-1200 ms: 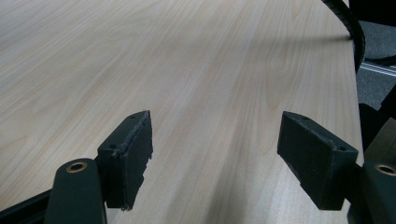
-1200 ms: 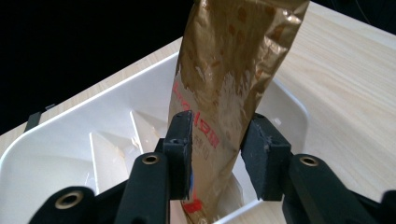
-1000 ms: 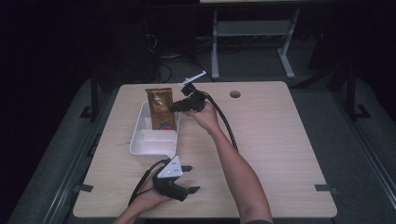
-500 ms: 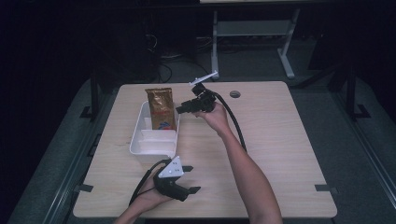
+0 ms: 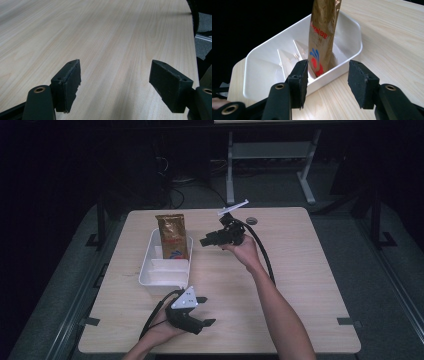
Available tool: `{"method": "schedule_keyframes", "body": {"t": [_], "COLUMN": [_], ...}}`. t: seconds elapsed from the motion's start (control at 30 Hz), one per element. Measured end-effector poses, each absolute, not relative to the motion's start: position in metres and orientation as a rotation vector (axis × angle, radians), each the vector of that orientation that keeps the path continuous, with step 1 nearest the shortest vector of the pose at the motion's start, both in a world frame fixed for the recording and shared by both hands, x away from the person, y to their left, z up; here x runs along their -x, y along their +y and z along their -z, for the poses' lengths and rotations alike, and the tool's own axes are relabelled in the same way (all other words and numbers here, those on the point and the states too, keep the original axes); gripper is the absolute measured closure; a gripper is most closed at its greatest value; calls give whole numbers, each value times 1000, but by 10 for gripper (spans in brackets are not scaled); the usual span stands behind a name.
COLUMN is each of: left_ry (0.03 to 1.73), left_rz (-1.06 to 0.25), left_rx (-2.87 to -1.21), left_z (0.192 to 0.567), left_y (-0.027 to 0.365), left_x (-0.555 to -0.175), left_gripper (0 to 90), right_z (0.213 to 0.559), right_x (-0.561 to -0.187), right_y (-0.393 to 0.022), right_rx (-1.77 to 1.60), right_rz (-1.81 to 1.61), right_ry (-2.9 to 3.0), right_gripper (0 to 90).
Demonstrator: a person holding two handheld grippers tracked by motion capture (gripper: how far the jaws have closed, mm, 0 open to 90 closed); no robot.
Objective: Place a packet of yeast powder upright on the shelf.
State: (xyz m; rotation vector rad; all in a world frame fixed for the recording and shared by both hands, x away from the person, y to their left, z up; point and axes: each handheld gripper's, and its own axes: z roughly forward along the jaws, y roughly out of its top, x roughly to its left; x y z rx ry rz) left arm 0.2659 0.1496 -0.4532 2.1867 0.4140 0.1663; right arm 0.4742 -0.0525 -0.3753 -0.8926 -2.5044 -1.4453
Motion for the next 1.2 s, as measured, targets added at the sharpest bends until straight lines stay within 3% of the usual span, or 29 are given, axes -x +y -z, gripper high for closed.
{"method": "schedule_keyframes", "body": {"t": [0.53, 1.2], "left_ry": [431, 460], "left_rz": [-158, -149], "left_rx": [-2191, -2186], "left_z": [455, 456], "left_y": [148, 149], "left_x": [-268, -272], "left_gripper": [244, 232], "right_z": [366, 383], "right_x": [-450, -418], "right_y": [-85, -140], "right_rx": [868, 926], "right_rz": [1468, 1430], "right_ry": [-2491, -2475], "right_gripper": [455, 422]}}
